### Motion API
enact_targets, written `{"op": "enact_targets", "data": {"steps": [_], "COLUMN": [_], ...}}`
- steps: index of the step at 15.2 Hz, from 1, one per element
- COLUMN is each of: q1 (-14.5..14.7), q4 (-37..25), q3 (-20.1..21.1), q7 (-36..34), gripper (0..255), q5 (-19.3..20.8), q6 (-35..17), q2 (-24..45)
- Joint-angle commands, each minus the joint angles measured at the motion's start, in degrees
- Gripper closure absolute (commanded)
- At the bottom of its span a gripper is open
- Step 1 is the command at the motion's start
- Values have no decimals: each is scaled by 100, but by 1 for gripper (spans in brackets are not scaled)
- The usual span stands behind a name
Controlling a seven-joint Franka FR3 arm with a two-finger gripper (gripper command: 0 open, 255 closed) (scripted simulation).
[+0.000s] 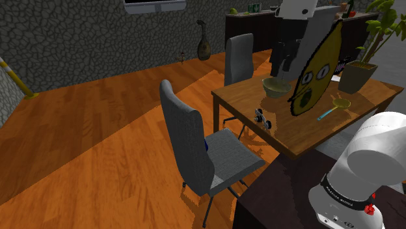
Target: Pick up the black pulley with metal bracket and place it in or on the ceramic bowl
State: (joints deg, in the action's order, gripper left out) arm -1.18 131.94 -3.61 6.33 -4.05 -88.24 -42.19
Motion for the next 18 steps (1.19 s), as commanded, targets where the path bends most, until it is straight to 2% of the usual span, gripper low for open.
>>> {"op": "enact_targets", "data": {"steps": [1,10,18], "q1": [0,-246,-406], "q4": [0,863,1147], "q3": [0,-418,-831], "q7": [0,337,685], "gripper": [0,0,0], "q5": [0,222,254], "q6": [0,-1607,-3066], "q2": [0,820,2064]}}
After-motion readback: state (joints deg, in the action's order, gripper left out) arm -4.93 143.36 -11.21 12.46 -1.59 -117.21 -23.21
